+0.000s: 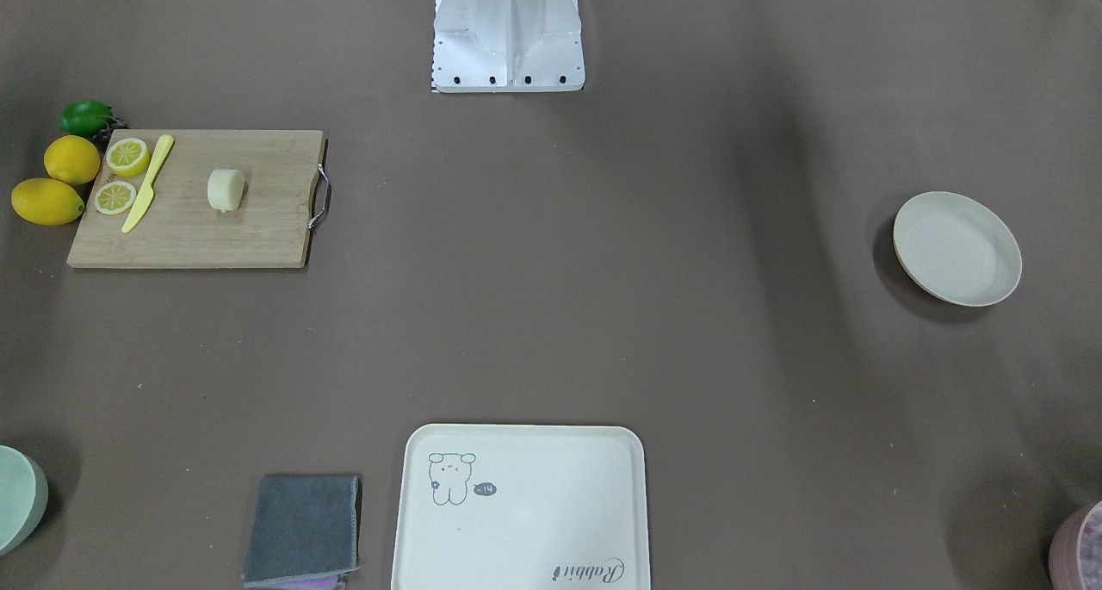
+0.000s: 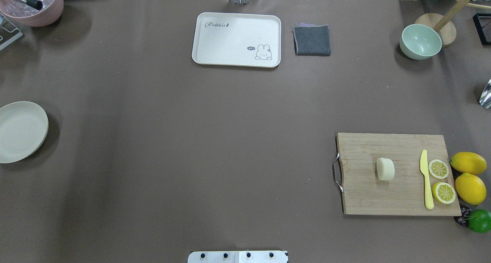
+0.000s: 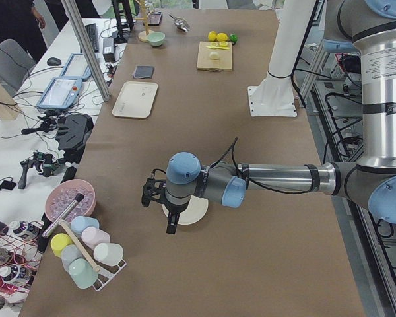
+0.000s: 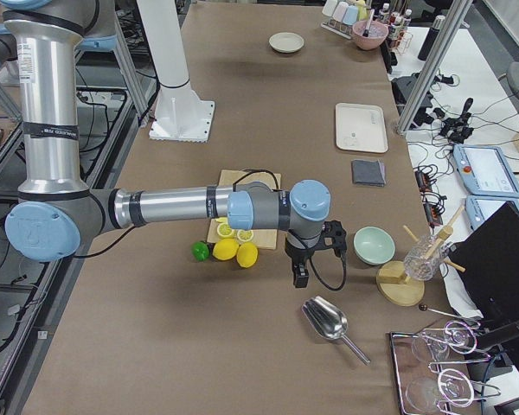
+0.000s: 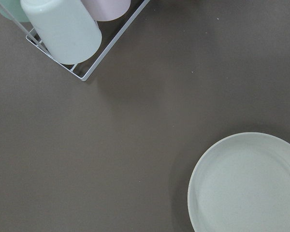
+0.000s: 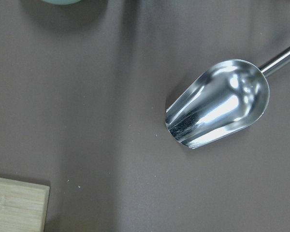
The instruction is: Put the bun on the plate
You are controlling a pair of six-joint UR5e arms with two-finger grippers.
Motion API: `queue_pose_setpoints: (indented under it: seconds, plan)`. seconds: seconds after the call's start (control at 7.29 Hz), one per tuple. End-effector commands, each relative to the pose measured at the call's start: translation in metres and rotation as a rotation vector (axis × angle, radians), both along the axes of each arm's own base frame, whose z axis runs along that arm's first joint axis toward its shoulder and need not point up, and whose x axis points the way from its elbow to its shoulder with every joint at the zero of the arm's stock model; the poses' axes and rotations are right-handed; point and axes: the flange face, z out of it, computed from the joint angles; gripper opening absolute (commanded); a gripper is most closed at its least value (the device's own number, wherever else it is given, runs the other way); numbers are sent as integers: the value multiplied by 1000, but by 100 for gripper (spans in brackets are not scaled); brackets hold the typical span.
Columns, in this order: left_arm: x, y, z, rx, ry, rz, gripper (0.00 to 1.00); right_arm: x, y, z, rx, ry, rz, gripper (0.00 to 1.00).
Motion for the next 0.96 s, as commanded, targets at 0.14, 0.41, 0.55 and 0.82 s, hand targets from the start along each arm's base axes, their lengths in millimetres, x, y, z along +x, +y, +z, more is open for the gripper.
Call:
queue_pose_setpoints:
  seconds: [0.14,0.41,0.55,0.82]
  plan:
    - [20,-18,-34,76,10,43,98,0,0,-3,4,0,2,100]
    - [41,-23,-17,131,-15,85,98,0,0,-10,15,-8,6,100]
    - [42,-22,-7,117,-7,89,98,-1,0,-12,16,-19,3,100]
    - [46,-20,12,142,54,89,98,-1,-1,-12,19,-19,2,100]
